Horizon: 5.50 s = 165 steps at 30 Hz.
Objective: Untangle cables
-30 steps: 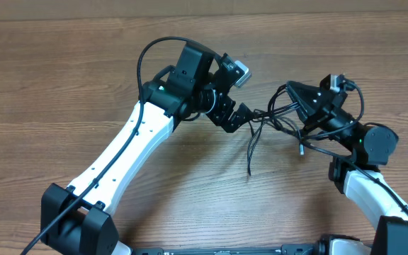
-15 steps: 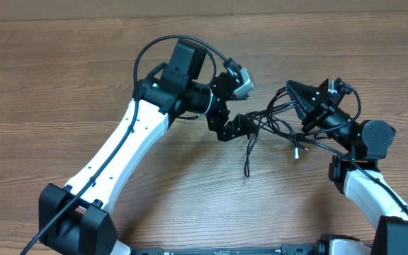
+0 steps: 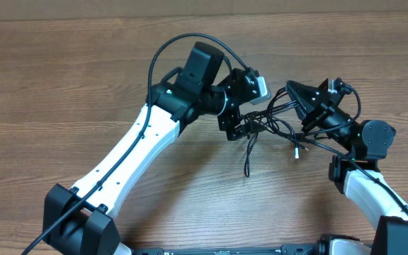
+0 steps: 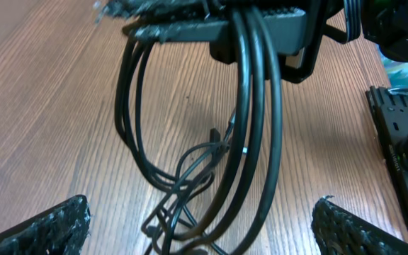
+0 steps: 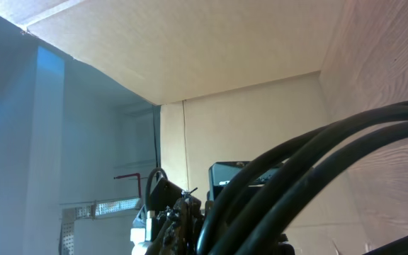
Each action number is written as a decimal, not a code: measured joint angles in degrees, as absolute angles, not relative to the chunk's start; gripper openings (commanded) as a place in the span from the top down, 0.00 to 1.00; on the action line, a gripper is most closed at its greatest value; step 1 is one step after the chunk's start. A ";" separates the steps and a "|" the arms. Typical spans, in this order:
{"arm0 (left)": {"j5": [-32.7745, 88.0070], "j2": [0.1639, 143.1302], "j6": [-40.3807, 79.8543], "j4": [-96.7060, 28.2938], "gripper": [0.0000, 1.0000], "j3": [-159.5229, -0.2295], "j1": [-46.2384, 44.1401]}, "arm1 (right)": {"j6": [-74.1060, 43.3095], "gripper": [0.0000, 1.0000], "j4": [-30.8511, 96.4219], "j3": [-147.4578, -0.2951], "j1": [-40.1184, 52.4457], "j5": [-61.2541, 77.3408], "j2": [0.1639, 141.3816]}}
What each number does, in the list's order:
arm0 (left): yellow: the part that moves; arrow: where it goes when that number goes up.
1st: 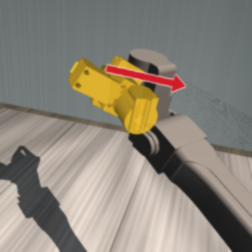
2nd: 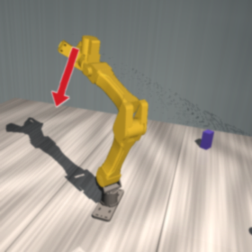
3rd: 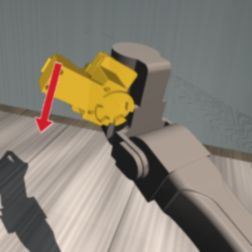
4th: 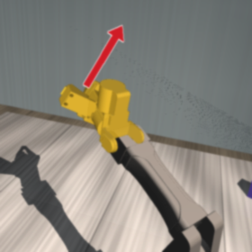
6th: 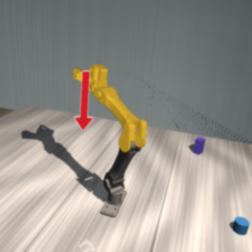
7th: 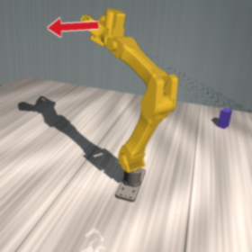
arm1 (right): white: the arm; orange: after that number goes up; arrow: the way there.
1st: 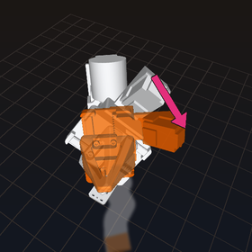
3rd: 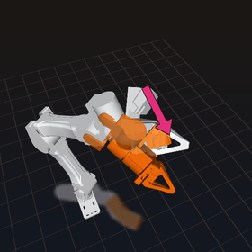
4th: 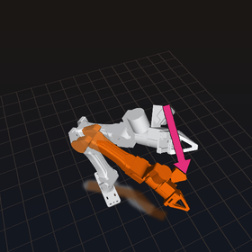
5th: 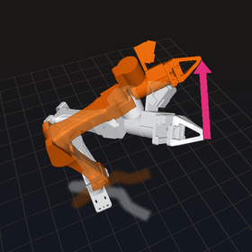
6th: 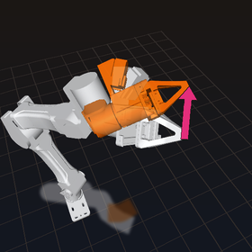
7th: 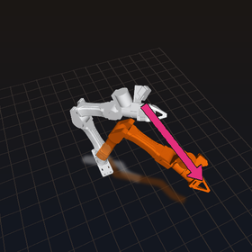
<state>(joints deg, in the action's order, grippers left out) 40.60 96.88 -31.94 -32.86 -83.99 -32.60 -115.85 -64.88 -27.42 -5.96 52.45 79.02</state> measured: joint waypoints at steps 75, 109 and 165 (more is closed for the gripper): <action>43.22 87.05 -3.29 -25.93 0.96 -87.05 -28.60 | -81.14 0.00 -58.94 -27.53 -6.22 65.21 79.02; 42.59 87.05 1.83 -33.04 0.96 -87.05 -31.92 | -39.00 0.26 -55.72 -27.53 3.46 74.19 79.02; 45.95 87.05 4.38 -39.97 0.96 -87.05 -18.48 | -43.57 0.27 -28.93 -27.53 -18.39 67.09 79.02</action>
